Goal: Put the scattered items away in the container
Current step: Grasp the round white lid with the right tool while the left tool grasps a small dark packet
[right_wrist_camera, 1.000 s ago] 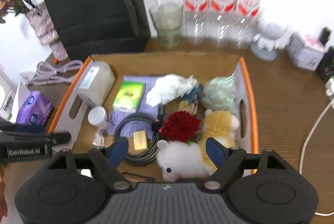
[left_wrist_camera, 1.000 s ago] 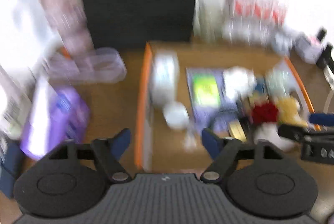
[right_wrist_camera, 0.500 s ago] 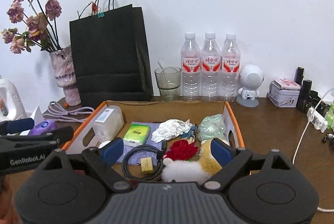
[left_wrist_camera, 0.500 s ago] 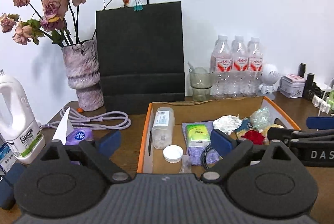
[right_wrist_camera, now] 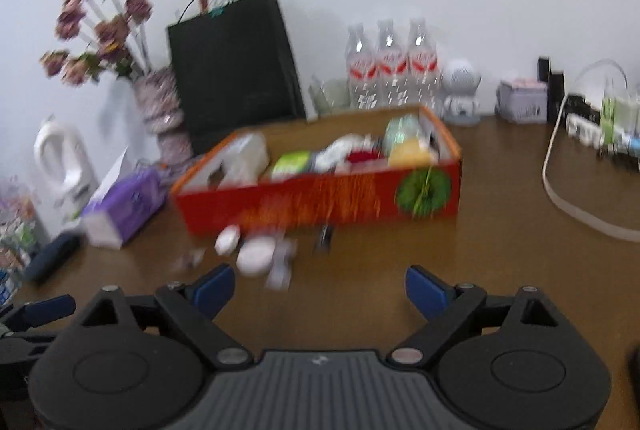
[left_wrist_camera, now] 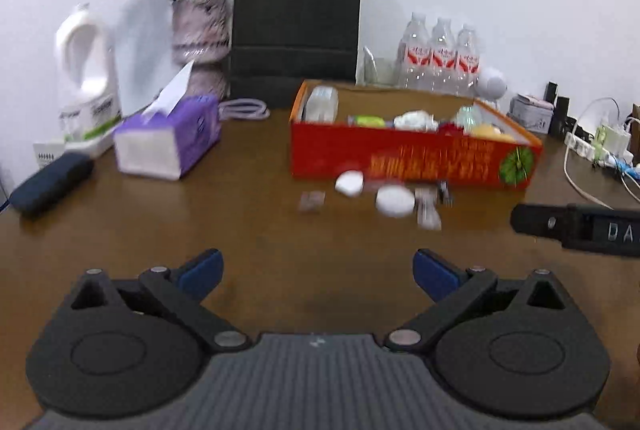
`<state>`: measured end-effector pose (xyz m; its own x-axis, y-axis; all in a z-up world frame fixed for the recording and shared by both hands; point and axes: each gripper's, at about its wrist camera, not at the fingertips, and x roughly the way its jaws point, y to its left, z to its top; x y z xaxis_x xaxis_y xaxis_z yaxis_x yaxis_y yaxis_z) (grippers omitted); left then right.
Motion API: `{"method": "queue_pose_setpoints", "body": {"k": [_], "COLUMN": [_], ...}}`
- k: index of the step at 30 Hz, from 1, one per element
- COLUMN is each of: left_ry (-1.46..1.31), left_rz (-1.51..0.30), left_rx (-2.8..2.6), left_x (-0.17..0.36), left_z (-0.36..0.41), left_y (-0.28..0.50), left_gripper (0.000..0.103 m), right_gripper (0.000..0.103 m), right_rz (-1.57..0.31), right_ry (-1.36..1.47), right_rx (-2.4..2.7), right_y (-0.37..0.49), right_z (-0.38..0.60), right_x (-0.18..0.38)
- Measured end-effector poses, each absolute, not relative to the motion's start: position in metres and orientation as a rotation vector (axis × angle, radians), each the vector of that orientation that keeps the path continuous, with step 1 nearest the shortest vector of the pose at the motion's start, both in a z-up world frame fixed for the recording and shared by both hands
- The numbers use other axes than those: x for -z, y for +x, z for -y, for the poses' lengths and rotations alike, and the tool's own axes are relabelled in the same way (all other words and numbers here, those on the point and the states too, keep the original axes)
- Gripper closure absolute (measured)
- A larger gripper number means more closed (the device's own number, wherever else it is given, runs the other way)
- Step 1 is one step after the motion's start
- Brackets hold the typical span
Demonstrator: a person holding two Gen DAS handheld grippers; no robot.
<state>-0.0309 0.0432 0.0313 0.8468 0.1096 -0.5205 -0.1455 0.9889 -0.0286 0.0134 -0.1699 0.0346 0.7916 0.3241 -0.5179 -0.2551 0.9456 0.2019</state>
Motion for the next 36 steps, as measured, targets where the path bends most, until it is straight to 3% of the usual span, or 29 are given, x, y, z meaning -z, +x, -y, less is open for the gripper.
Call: {"method": "queue_pose_setpoints", "body": {"k": [6, 8, 10, 14, 19, 20, 27, 29, 36], "left_ry": [-0.071, -0.088, -0.100, -0.059, -0.011, -0.013, -0.068, -0.059, -0.048], "left_rz": [-0.563, -0.594, -0.605, -0.580, -0.614, -0.629, -0.670, -0.664, -0.656], "left_rx": [-0.144, -0.144, -0.130, -0.092, -0.052, -0.045, -0.016, -0.008, -0.018], "left_x": [-0.026, -0.025, -0.025, -0.028, -0.023, -0.021, -0.005, -0.003, -0.004], "left_z": [-0.060, -0.066, -0.070, -0.069, -0.072, -0.073, -0.087, -0.088, -0.091], "left_y": [-0.022, -0.005, 0.011, 0.040, 0.089, 0.098, 0.127, 0.126, 0.122], "left_gripper": [0.000, 0.009, 0.017, 0.025, 0.039, 0.046, 0.069, 0.081, 0.086], "right_gripper": [0.009, 0.012, 0.022, 0.027, 0.043, 0.044, 0.050, 0.050, 0.054], "right_rz": [-0.588, -0.592, -0.604, -0.595, -0.571, -0.574, -0.629, -0.624, -0.666], "right_ry": [0.001, -0.013, -0.006, -0.019, -0.058, -0.056, -0.072, -0.079, -0.061], "right_rx": [-0.354, -0.365, -0.384, -0.388, -0.443, -0.465, -0.502, -0.498, -0.526], "right_y": [-0.014, -0.006, 0.005, 0.028, 0.062, 0.069, 0.116, 0.124, 0.138], "right_z": [0.149, 0.145, 0.144, 0.139, 0.118, 0.114, 0.082, 0.076, 0.077], "right_x": [-0.018, -0.016, -0.016, -0.016, -0.018, -0.017, -0.006, -0.004, 0.005]}}
